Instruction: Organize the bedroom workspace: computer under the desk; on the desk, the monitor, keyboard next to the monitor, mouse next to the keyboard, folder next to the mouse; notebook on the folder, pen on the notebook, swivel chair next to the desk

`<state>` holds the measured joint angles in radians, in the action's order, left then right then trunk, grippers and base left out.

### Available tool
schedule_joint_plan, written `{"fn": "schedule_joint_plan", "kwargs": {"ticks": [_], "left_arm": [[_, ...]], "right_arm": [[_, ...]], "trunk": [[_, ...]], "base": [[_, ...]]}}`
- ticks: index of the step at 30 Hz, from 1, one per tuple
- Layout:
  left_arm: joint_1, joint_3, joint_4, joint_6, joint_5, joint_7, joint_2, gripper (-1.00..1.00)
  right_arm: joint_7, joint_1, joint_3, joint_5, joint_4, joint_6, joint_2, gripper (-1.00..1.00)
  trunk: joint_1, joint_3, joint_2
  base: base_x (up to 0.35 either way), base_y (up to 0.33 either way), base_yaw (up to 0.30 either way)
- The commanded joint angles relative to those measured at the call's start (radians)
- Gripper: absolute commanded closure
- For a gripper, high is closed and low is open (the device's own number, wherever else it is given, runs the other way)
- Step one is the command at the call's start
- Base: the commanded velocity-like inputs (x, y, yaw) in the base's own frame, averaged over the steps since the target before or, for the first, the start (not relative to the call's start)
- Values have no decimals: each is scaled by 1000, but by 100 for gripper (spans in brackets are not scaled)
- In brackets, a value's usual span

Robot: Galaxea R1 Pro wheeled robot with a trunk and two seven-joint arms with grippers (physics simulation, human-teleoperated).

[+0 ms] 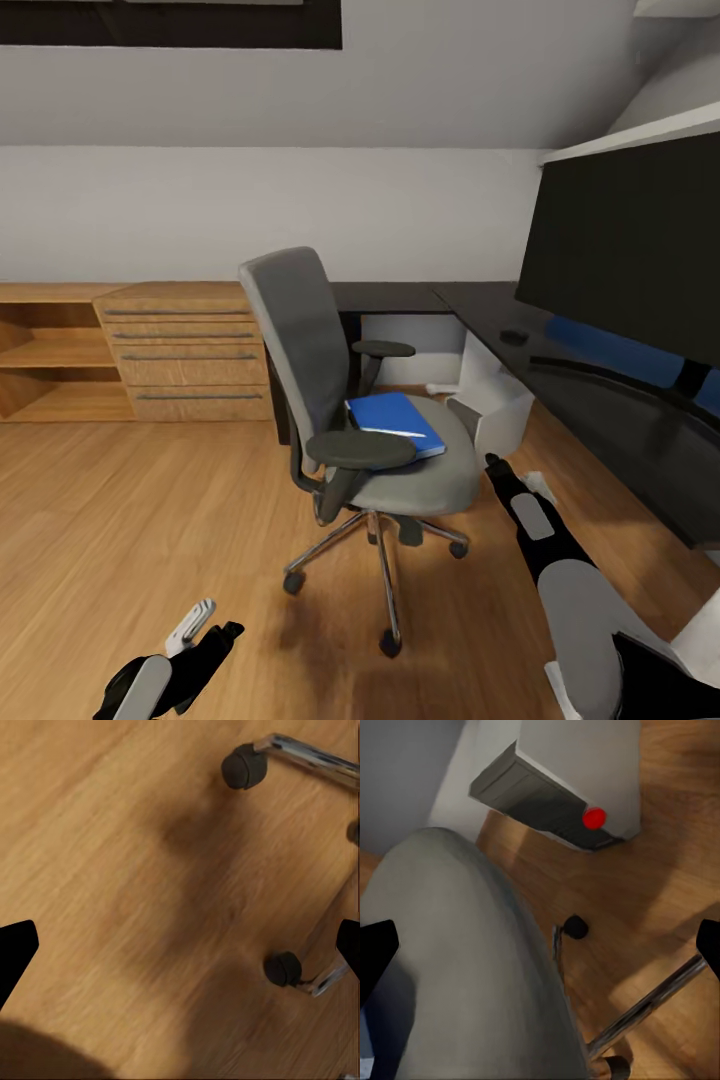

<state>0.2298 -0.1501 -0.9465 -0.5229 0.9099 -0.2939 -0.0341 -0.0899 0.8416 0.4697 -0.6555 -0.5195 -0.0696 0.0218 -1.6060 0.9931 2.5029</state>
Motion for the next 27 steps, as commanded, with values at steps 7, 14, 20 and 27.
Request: {"fn": "schedule_joint_plan", "kwargs": {"ticks": [7, 14, 20, 27], "left_arm": [[0, 0, -1, -3, 10, -8, 1, -100], [0, 0, -1, -3, 11, -8, 2, -100], [0, -1, -2, -3, 10, -9, 1, -100], [0, 0, -1, -3, 10, -10, 0, -100]], "right_arm": [[-5, 1, 5, -22, 3, -18, -12, -100], [-6, 1, 6, -74, 4, -54, -26, -100], [-7, 1, 6, -90, 5, -66, -42, -100], [-9, 2, 12, -99, 53, -70, -48, -100]], "trunk": [[0, 1, 0], [0, 1, 0], [0, 1, 0], [0, 1, 0]], "base": [[245, 34, 0], [58, 7, 0], [109, 39, 0], [86, 32, 0]]}}
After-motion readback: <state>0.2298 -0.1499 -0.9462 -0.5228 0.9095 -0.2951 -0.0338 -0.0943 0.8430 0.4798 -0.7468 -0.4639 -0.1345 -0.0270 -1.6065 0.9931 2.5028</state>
